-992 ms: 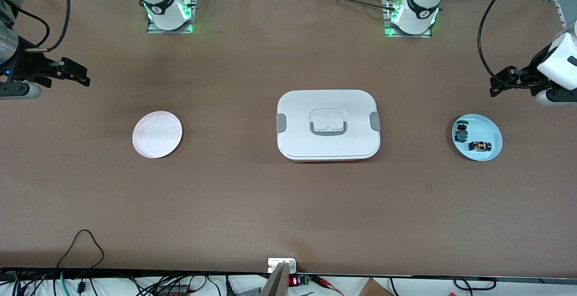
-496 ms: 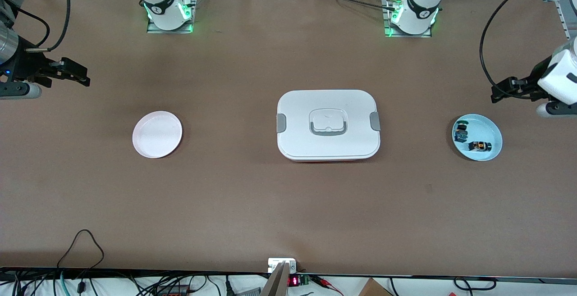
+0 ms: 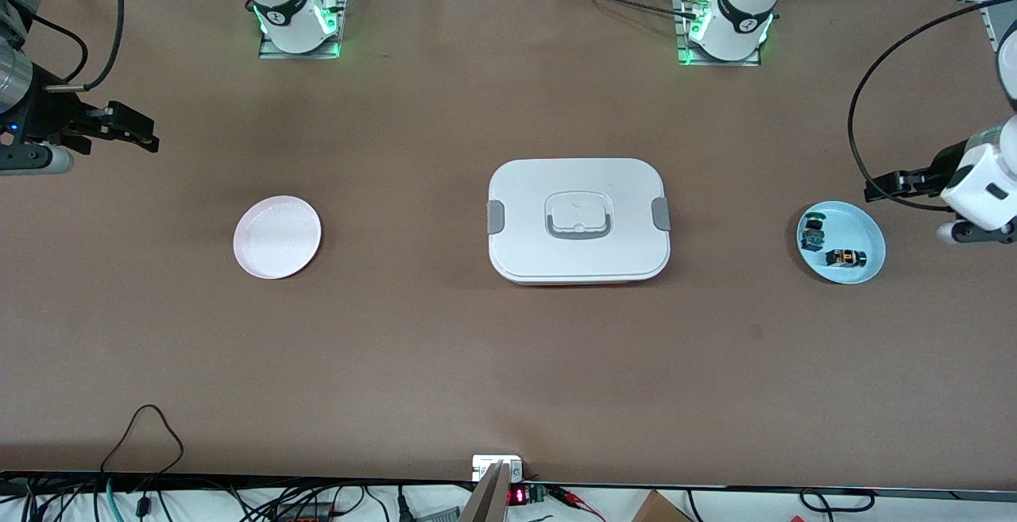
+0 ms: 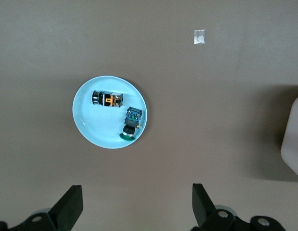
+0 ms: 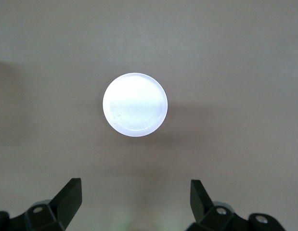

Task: Transfer orange switch to right arm and place
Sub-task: 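Move the left gripper down over the orange switch in the blue dish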

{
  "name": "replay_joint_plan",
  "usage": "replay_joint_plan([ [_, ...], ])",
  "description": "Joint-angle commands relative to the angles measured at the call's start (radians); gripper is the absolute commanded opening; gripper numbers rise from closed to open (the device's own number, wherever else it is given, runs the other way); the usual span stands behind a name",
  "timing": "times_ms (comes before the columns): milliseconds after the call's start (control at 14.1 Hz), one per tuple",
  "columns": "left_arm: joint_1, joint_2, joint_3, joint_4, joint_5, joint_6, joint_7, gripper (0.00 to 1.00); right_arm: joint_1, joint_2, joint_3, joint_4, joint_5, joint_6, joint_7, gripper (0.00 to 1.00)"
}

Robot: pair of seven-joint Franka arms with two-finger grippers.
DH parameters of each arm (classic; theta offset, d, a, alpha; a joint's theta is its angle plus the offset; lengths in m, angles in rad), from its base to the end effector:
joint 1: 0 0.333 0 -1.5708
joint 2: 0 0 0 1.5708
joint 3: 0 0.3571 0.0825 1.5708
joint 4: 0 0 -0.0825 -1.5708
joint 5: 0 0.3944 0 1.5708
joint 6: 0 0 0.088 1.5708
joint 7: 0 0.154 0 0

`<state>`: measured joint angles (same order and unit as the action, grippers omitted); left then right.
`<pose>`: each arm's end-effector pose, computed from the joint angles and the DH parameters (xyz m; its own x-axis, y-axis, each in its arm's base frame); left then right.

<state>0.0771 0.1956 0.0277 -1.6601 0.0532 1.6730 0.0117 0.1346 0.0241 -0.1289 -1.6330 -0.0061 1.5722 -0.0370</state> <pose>0.6066 0.0705 0.4684 0.9794 0.0863 -0.1824 0.0776 -0.9955 -0.0543 0.5657 0.0031 0.5754 0.9955 0.0424 -0.0849 0.0431 -0.9991 0.0060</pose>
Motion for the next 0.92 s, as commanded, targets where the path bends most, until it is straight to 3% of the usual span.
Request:
replay_joint_plan([
  [0,0.033,0.059,0.0,-0.007,-0.009,0.095,0.08,1.0,-0.001,0.002,0.005,0.015,0.0,-0.011,0.017,1.0],
  [213,0.099,0.1,-0.002,-0.088,-0.012,0.319,0.213,1.0,0.0,0.002,0.005,0.015,0.0,-0.012,0.017,1.0],
  [850,0.159,0.13,-0.003,-0.42,-0.01,0.853,0.266,1.0,0.0,0.002,0.005,0.015,0.0,-0.012,0.017,1.0],
])
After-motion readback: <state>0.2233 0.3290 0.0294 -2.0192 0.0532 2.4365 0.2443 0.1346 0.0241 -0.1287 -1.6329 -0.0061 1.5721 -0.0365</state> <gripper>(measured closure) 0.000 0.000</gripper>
